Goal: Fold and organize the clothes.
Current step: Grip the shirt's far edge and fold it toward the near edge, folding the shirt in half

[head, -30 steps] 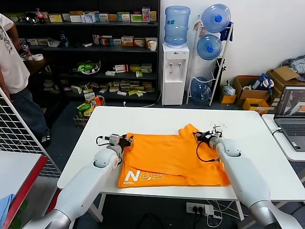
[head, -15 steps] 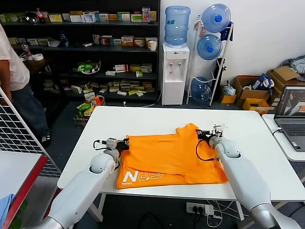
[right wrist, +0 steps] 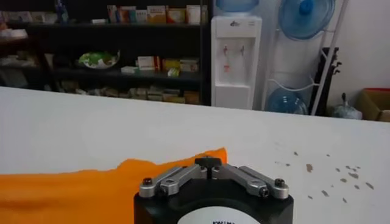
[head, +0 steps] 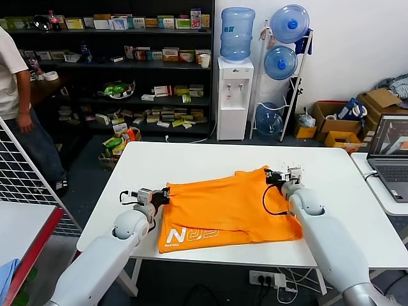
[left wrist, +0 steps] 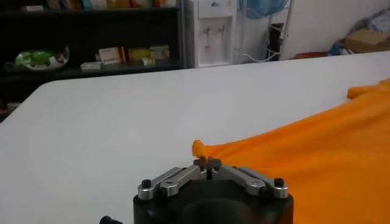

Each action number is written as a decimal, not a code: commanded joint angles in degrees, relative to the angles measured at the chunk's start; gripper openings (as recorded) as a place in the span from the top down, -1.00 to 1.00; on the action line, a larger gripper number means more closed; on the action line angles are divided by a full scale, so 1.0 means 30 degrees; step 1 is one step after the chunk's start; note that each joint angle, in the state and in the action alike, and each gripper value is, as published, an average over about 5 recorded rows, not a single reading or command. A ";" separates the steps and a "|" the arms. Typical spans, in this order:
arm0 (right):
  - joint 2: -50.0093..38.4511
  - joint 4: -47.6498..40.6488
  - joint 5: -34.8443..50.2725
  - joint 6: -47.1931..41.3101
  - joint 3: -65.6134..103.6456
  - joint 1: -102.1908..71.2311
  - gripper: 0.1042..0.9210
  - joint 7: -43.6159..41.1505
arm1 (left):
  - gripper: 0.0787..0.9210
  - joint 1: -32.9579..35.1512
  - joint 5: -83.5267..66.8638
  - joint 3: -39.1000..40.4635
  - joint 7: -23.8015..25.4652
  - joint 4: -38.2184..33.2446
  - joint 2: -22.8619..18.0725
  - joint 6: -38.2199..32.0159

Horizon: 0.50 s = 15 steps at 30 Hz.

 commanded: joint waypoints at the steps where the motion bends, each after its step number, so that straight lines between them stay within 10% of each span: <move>1: -0.2424 0.7264 0.0627 -0.0914 0.0676 -0.5207 0.95 0.1914 | 0.96 0.2463 -0.0015 -0.0815 -0.0368 -0.4522 0.2236 -0.0260; 15: -0.4100 1.2761 0.0058 -0.2550 0.3861 -1.3183 0.95 0.3145 | 0.96 0.7918 -0.1192 -0.1970 -0.3024 -1.0190 0.3445 0.0186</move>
